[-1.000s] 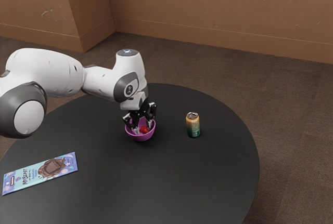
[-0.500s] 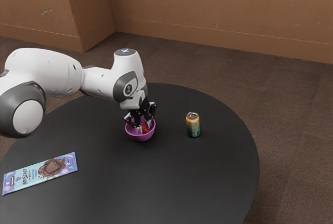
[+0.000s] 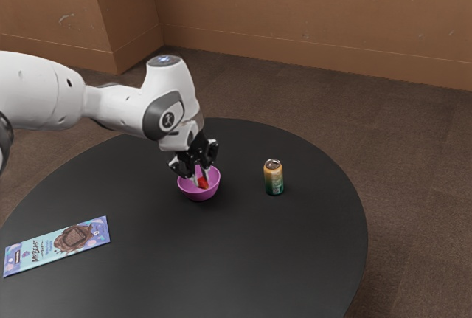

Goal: Take strawberry from the bowl

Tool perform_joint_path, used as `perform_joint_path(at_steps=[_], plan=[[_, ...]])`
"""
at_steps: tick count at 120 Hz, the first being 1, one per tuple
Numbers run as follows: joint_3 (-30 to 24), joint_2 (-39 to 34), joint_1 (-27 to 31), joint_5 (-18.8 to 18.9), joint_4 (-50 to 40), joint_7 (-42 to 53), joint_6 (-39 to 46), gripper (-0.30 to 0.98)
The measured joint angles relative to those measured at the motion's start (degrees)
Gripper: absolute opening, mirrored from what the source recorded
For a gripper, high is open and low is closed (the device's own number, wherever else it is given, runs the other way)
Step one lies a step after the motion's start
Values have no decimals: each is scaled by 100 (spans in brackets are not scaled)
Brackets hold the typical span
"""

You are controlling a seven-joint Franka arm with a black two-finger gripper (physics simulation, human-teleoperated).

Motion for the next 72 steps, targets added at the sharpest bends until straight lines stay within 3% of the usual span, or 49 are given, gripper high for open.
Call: perform_joint_path(at_steps=[44, 72], plan=[[-231, -518, -269, 1, -1109, -534, 165, 2], [-266, -529, -338, 50, -1148, -856, 139, 41]])
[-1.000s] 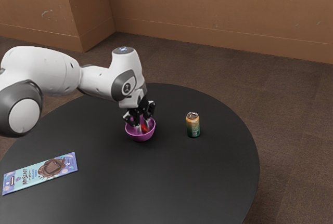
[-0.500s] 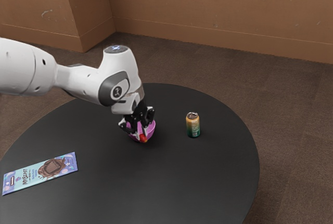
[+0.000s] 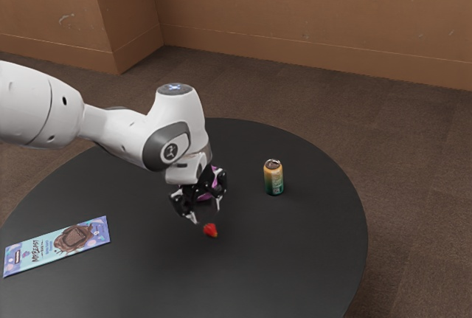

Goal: Take strawberry from the bowl

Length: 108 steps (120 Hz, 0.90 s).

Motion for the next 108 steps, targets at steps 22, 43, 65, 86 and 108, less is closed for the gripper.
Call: perform_joint_path(at_steps=[22, 43, 65, 86, 108], plan=[[43, -466, -8, -13, 165, -269, -9, 56], [532, -1328, 139, -10, 936, -1880, -594, 63], [760, -1952, 531, 345, 2326, -3886, -2664, 66], [532, -2212, 800, 622, 2401, -5347, -3811, 68], [191, -1736, 535, 910, 3354, -6641, -4397, 68]])
